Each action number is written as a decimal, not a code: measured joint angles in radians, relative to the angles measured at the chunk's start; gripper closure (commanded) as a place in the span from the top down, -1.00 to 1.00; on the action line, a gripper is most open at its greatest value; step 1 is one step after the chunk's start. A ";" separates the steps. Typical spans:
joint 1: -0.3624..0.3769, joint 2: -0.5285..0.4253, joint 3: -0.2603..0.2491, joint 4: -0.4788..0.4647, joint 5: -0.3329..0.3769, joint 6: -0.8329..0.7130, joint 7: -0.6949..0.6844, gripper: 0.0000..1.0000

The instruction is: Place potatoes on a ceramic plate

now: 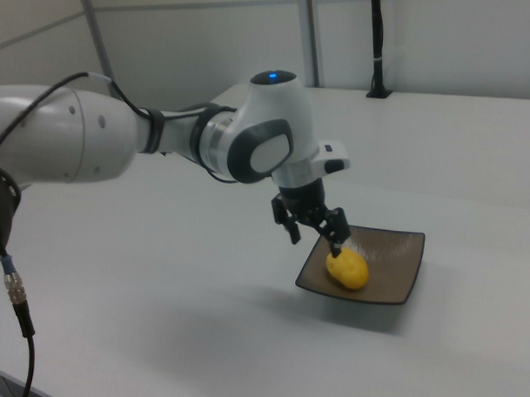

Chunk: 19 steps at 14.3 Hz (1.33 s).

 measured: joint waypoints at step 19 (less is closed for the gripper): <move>0.183 -0.347 0.167 -0.176 -0.003 -0.305 0.262 1.00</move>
